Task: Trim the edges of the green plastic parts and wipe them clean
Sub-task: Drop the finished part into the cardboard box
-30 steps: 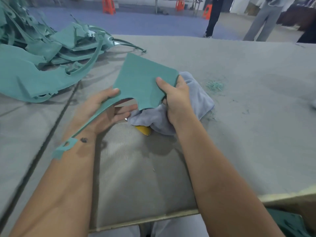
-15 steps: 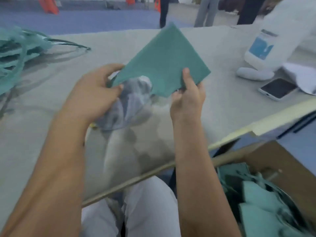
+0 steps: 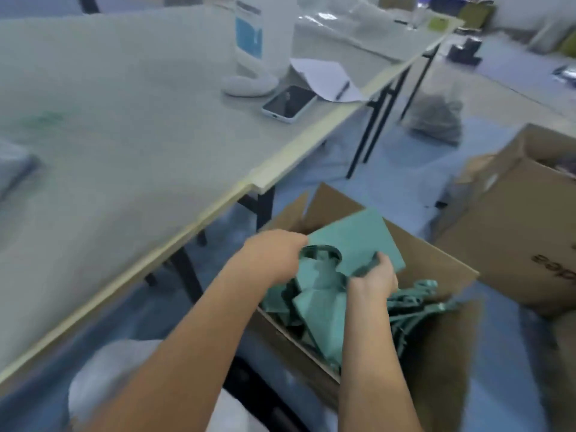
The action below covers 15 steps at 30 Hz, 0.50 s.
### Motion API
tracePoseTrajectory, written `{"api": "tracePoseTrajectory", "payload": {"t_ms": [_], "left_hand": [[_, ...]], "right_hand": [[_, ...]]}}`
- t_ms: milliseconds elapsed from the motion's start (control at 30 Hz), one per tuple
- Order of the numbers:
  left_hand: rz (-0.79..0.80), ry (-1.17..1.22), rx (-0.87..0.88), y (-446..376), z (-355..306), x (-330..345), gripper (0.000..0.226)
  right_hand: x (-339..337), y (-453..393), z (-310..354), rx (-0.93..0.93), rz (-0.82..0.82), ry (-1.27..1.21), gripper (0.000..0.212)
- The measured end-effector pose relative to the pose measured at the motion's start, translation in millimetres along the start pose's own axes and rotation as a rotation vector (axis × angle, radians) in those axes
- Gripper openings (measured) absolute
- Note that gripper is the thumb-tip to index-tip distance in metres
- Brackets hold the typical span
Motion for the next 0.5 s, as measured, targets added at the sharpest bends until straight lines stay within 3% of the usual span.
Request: {"api": "tracePoseTrajectory", "payload": {"t_ms": [100, 200, 300, 400, 500], "left_hand": [[-0.065, 0.268, -0.024, -16, -4, 21, 0.04], [0.073, 0.492, -0.058, -22, 12, 54, 0.042], [0.156, 0.61, -0.102, -21, 31, 76, 0.045], [0.12, 0.794, -0.096, -25, 44, 82, 0.05], [0.078, 0.801, -0.094, -26, 49, 81, 0.044]], "right_hand": [[-41, -29, 1, -0.009, -0.131, 0.037, 0.049], [-54, -43, -12, 0.046, -0.135, 0.074, 0.044], [-63, -48, -23, 0.039, -0.156, 0.118, 0.038], [-67, -44, -23, -0.053, -0.223, 0.112, 0.039], [-66, -45, -16, -0.07, -0.294, 0.067, 0.043]]}}
Point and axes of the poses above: each hand's wrist, its own y-axis away from the middle knuckle, its own x-axis out of the palm, z = x × y, the point moved 8 cm from there along -y, towards the middle knuckle, and after that the axes turned 9 degrees about -x, right-handed, at the moved point
